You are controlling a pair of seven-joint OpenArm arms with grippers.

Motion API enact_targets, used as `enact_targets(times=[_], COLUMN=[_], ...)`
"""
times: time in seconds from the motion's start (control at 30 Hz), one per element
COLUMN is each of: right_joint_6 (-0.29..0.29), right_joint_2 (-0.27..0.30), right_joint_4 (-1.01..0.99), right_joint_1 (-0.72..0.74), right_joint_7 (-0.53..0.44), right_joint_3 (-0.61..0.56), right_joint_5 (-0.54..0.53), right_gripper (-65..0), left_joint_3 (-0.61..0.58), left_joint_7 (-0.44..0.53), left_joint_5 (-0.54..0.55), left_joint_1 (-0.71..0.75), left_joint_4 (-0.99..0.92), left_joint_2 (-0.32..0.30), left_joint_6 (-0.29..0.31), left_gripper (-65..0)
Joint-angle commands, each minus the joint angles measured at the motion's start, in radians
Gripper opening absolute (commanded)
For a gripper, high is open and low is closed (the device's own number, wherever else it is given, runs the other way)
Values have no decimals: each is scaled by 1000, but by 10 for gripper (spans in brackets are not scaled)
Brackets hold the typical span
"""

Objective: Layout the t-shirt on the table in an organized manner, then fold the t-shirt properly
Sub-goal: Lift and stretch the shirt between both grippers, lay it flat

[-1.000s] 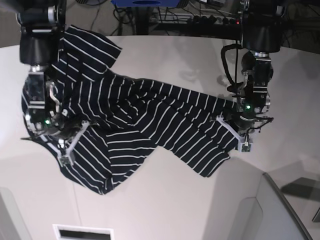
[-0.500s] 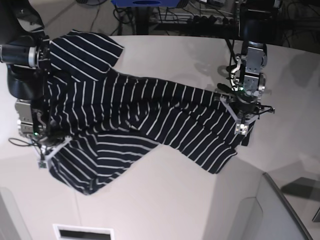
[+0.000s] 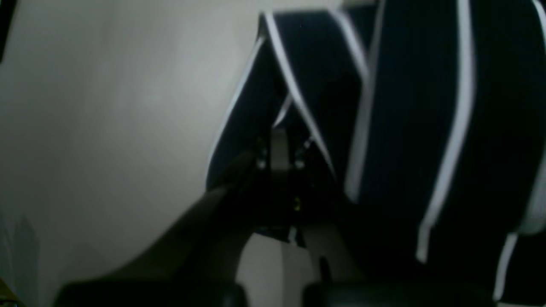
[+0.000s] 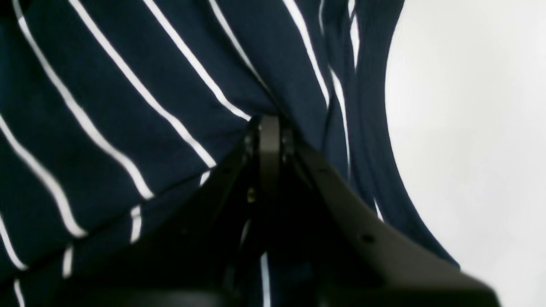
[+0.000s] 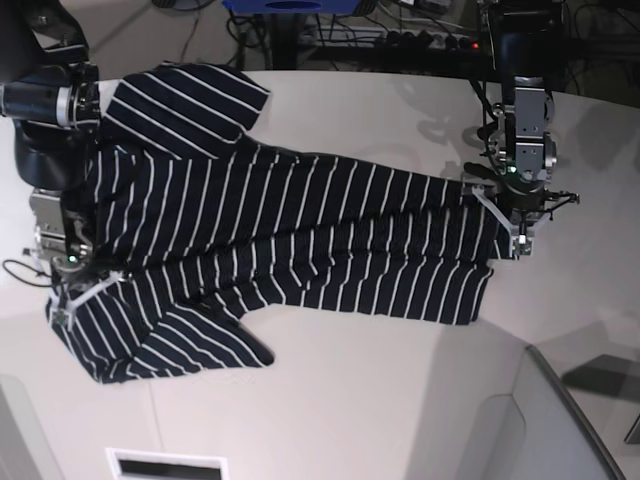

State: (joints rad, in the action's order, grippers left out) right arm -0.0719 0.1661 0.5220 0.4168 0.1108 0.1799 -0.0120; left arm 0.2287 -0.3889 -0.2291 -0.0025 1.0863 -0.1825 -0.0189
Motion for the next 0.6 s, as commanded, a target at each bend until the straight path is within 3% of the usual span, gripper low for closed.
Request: enact_targets(times=[0.0, 0.17, 0.27, 0.47, 0.57], right_joint_6=[-13, -7, 60, 175, 243], right_joint_2=[3, -15, -26, -33, -66], right_joint_4=[8, 175, 418, 740, 809], right_joint_1=[20, -69, -192, -355, -413], right_joint_7=[3, -24, -6, 320, 378], right_joint_3=[5, 3, -4, -4, 0], right_joint_5=[10, -23, -81, -96, -96], right_gripper=[-644, -645, -644, -648, -648], left_joint_3=[7, -1, -5, -28, -114], left_joint_7=[-32, -41, -43, -43, -43], left_joint_5=[-6, -2, -6, -3, -6], left_joint_1=[0, 3, 3, -52, -101], left_joint_4=[25, 159, 206, 176, 105], left_joint_2=[-8, -4, -2, 16, 16], left_joint_6=[-5, -5, -5, 0, 0], left_gripper=[-650, -650, -650, -650, -650])
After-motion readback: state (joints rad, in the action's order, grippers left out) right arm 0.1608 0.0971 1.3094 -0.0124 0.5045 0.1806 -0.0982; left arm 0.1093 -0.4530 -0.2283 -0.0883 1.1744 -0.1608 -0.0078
